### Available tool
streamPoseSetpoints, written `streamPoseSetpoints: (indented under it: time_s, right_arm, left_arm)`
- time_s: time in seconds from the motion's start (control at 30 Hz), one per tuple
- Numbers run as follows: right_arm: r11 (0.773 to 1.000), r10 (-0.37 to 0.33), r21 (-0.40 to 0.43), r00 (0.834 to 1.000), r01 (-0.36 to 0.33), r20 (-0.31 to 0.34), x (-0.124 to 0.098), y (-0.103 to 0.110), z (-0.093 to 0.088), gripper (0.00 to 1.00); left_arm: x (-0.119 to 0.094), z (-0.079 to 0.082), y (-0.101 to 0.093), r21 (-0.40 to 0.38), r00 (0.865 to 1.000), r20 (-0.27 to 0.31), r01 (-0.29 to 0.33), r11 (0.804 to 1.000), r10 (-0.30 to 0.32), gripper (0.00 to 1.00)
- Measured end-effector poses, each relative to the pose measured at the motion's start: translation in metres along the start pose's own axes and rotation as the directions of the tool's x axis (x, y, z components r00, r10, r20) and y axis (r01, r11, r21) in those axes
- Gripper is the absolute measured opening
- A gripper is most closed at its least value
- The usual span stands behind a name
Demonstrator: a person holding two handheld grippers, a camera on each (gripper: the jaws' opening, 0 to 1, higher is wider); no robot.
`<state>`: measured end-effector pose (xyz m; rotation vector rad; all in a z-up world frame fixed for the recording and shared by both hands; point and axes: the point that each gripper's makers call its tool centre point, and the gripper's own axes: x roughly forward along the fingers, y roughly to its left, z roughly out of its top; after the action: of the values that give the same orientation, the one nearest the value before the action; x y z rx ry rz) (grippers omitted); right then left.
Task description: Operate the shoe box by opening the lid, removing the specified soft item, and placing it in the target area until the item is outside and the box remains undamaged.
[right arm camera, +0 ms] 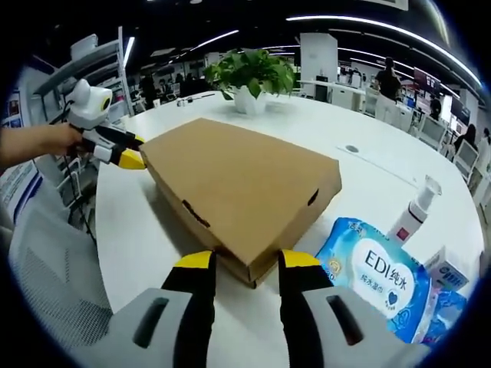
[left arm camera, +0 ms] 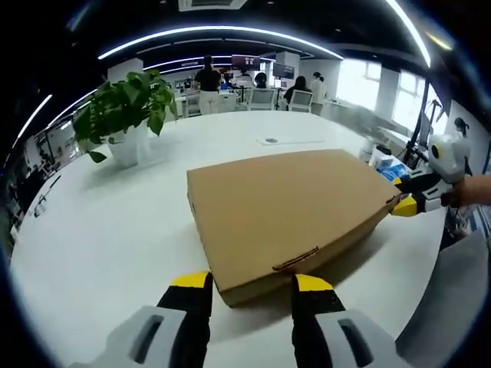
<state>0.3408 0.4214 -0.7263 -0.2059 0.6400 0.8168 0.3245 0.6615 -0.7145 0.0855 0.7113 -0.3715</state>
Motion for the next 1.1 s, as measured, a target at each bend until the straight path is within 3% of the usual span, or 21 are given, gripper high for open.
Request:
streamPoseSetpoints:
  time_s: [0.8,0.93,1.1]
  right_arm:
    - [1.0,-0.022,0.013,1.0,0.022,0.02,0.01,-0.018,0.009,0.3]
    - [0.999,-0.043,-0.003,0.999,0.043,0.028,0.01,-0.019,0.011,0.3]
    - [0.998,-0.066,-0.012,0.996,0.067,0.062,0.003,-0.022,0.019,0.39]
  left_arm:
    - [0.018,0.015,0.008,0.016,1.0,0.002,0.0,1.0,0.0,0.42]
    - [0.017,0.015,0.009,0.015,1.0,0.019,-0.024,1.0,0.024,0.41]
    - [0.01,0.014,0.009,-0.001,0.999,0.031,-0.037,0.999,0.037,0.47]
